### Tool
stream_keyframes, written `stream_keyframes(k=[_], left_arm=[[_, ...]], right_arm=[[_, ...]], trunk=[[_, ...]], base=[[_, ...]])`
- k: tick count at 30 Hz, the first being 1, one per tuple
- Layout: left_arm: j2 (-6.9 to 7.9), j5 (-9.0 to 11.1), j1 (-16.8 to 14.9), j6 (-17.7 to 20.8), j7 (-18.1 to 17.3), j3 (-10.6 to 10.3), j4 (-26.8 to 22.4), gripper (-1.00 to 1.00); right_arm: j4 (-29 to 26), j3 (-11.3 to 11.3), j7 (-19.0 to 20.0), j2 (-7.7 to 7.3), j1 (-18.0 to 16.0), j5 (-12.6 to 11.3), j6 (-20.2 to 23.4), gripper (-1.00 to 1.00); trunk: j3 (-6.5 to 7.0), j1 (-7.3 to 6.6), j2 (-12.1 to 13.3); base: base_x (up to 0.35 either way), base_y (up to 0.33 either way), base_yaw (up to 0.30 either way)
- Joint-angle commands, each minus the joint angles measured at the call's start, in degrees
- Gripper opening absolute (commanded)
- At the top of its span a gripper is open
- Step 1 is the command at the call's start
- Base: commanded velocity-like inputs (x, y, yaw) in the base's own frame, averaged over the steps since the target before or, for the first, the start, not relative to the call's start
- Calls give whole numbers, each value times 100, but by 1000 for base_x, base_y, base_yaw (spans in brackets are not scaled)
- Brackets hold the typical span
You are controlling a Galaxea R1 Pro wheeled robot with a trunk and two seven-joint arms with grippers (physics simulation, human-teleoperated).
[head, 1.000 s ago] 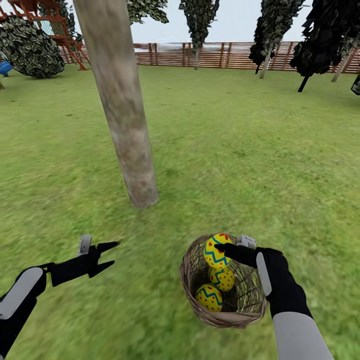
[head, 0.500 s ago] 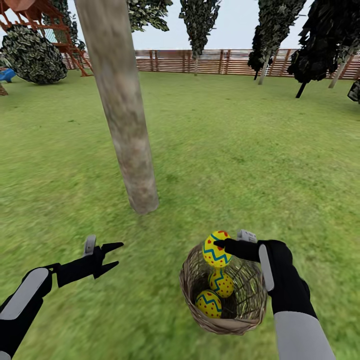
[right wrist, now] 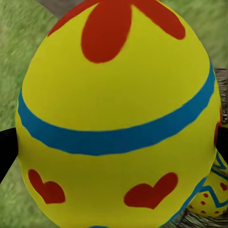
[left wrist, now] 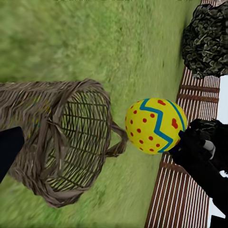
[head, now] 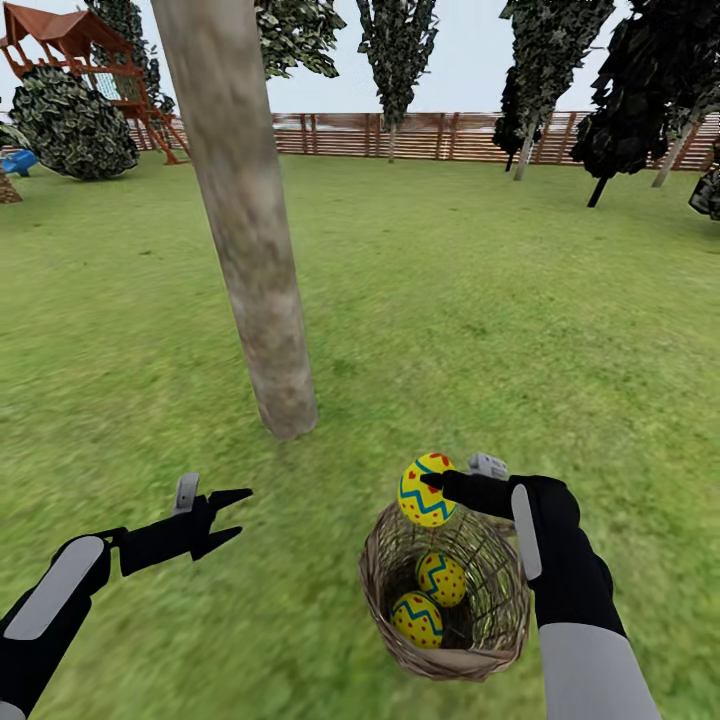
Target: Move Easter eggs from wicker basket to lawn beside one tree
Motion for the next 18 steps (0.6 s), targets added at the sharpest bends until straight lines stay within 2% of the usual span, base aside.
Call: stream_keyframes(k=[1, 3, 5, 7, 18], left_arm=[[4, -47, -2, 7, -50, -6, 2, 100], [7, -47, -1, 6, -52, -6, 1, 100], [10, -47, -1, 6, -54, -6, 1, 100], [12, -47, -1, 8, -58, -6, 1, 100], [31, -29, -4, 15, -59, 3, 9, 100]], right_arm=[[-4, -13, 11, 6, -4, -2, 29, -100], [-4, 29, 10, 6, -4, -3, 29, -100], [-4, 391, 11, 6, -4, 3, 29, -100], [3, 561, 4, 6, -4, 5, 29, -100], [43, 607, 3, 8, -4, -28, 29, -100]], trunk=[[23, -23, 40], [58, -45, 80], [71, -45, 80], [83, -45, 80], [138, -45, 80]], base=[[0, 0, 0], [0, 0, 124], [0, 0, 212], [0, 0, 229], [0, 0, 252]])
